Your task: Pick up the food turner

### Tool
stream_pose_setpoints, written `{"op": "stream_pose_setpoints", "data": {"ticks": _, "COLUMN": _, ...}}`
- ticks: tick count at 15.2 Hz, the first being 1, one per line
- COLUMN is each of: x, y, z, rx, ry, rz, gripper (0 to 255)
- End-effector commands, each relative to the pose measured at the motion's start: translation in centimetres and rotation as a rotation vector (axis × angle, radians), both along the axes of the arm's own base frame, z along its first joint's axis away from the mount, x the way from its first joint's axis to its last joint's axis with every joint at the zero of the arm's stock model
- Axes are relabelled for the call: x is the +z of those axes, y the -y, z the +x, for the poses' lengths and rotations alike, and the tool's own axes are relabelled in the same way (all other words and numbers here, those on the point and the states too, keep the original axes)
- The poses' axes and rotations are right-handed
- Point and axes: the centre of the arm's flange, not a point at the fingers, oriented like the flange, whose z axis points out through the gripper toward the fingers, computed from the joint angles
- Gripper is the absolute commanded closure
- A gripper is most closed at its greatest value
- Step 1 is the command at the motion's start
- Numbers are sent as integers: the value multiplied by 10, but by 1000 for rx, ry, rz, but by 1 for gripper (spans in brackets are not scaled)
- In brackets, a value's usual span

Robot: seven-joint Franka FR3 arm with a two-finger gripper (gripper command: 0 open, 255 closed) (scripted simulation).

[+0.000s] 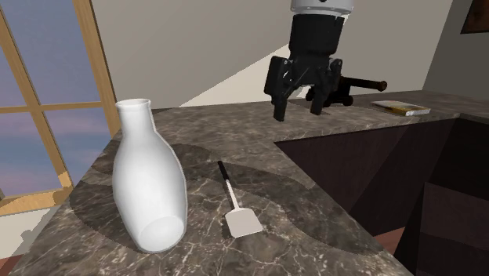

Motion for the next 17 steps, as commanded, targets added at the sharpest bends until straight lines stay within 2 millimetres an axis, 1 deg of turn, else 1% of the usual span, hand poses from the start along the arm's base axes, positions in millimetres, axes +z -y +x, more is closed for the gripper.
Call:
{"op": "stream_pose_setpoints", "data": {"ticks": 1, "x": -20, "y": -10, "z": 17, "rx": -32, "ry": -5, "rz": -1, "gripper": 0}}
{"op": "stream_pose_setpoints", "data": {"ticks": 8, "x": -86, "y": -40, "z": 78, "rx": -135, "ry": -22, "rz": -8, "gripper": 0}}
{"op": "stream_pose_setpoints", "data": {"ticks": 14, "x": -143, "y": -60, "z": 133, "rx": -223, "ry": -37, "rz": -14, "gripper": 0}}
{"op": "stream_pose_setpoints", "data": {"ticks": 15, "x": -150, "y": -62, "z": 139, "rx": -233, "ry": -39, "rz": -15, "gripper": 0}}
{"op": "stream_pose_setpoints", "data": {"ticks": 17, "x": -160, "y": -62, "z": 139, "rx": -233, "ry": -39, "rz": -15, "gripper": 0}}
